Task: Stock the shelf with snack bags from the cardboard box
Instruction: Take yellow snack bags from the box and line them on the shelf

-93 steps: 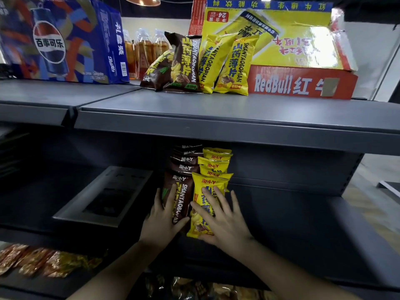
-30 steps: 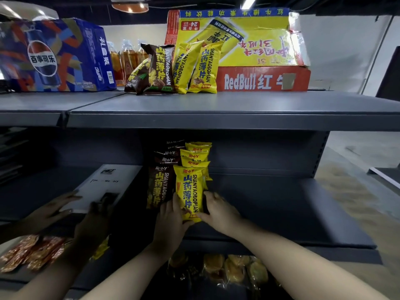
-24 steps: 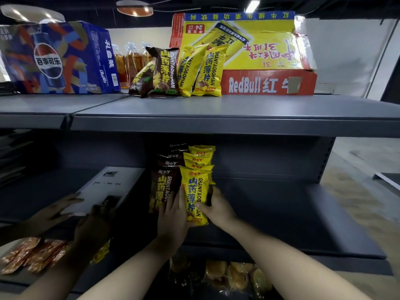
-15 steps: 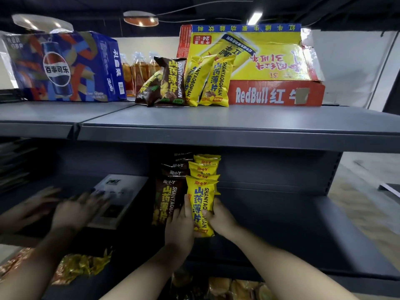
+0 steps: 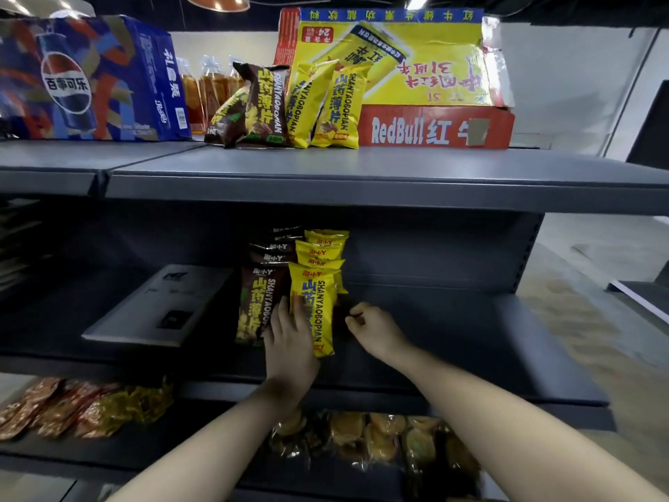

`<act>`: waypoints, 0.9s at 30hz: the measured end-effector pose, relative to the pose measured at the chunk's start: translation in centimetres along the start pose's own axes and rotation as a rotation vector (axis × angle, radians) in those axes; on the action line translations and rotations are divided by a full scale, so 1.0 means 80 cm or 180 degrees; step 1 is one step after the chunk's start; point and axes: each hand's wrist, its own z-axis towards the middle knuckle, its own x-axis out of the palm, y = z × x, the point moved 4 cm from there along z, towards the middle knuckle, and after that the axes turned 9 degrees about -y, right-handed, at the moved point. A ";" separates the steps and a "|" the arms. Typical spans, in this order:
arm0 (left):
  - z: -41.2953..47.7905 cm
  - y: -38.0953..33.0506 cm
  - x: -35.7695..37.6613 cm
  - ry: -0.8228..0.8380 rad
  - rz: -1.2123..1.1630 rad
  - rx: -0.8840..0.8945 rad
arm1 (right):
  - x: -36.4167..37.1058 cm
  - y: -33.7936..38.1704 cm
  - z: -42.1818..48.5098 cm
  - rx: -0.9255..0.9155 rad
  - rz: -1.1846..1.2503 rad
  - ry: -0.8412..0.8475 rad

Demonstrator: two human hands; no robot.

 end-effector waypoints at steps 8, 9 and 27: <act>-0.025 -0.128 -0.037 -0.0222 -0.1255 0.0576 | -0.076 -0.075 -0.050 0.0205 0.0108 0.0033; -0.034 -0.144 -0.035 -0.0142 -0.1367 0.0651 | -0.086 -0.087 -0.059 0.0207 0.0130 0.0043; -0.285 -0.323 0.157 0.2211 -0.1152 0.1035 | -0.177 -0.359 -0.275 0.1088 -0.0247 0.0716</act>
